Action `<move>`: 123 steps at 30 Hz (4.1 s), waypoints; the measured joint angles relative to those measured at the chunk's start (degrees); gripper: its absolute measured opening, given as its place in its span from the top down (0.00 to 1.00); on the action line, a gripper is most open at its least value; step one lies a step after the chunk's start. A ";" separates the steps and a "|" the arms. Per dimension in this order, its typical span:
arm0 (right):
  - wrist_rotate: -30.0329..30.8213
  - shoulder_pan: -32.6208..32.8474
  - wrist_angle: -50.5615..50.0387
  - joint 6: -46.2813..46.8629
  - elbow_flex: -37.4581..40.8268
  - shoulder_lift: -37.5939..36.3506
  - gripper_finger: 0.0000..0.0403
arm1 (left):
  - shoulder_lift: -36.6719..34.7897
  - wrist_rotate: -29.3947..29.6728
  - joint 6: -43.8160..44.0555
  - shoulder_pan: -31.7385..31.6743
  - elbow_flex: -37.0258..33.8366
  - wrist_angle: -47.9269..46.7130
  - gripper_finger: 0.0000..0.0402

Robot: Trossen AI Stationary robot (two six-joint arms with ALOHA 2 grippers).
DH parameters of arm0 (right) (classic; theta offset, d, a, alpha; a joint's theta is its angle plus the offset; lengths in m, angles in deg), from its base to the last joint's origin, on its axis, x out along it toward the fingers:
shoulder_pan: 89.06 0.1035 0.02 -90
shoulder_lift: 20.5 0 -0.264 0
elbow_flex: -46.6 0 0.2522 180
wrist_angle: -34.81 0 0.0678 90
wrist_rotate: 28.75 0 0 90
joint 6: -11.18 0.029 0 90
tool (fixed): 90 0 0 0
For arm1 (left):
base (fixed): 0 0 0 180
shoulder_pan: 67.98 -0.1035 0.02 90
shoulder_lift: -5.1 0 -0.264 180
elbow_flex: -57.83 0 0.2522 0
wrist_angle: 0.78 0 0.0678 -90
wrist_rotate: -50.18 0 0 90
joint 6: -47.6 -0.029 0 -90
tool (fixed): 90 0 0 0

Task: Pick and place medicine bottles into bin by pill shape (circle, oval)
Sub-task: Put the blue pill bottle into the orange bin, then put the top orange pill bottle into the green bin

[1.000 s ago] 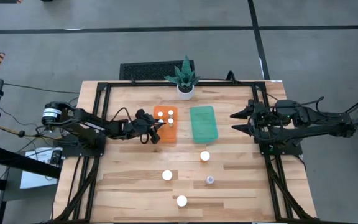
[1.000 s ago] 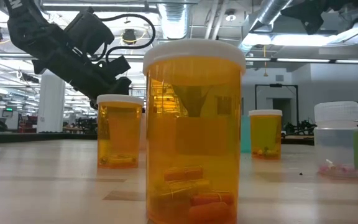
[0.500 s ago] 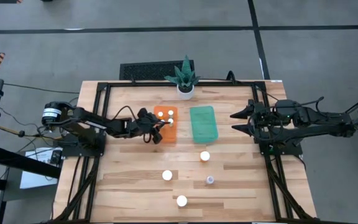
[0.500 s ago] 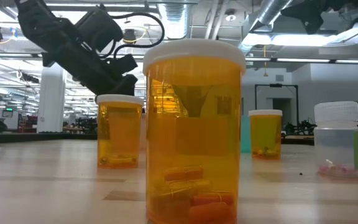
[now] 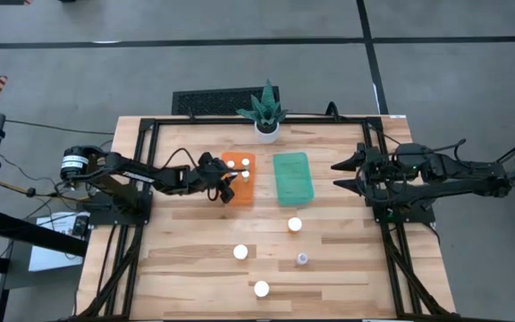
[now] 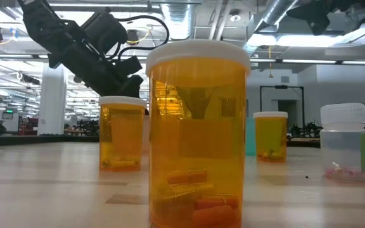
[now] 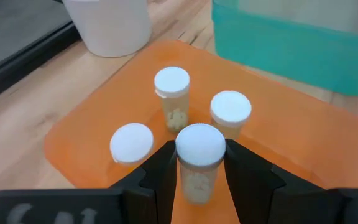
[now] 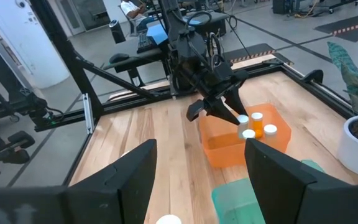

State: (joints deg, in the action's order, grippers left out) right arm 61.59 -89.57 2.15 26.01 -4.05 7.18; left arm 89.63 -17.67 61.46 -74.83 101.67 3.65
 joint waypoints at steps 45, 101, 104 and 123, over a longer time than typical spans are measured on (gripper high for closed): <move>-0.07 0.00 0.11 -0.21 -0.01 0.00 0.37 | -0.05 -2.06 1.78 0.00 -0.02 -3.67 0.72; -0.37 0.00 0.05 -0.21 -0.01 -0.02 0.37 | -3.46 -2.69 3.34 0.20 2.49 -7.23 0.56; -0.38 0.00 0.04 0.13 -0.01 -0.01 0.37 | -5.96 -1.88 3.34 0.20 2.49 -8.54 0.56; -1.34 0.17 -10.40 4.30 -0.01 -0.02 0.37 | -11.02 -6.45 2.75 12.83 24.78 -8.55 0.56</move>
State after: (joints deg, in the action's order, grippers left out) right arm 60.25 -89.39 -8.25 30.31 -4.07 7.16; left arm 78.61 -24.12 64.21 -62.00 126.45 -4.90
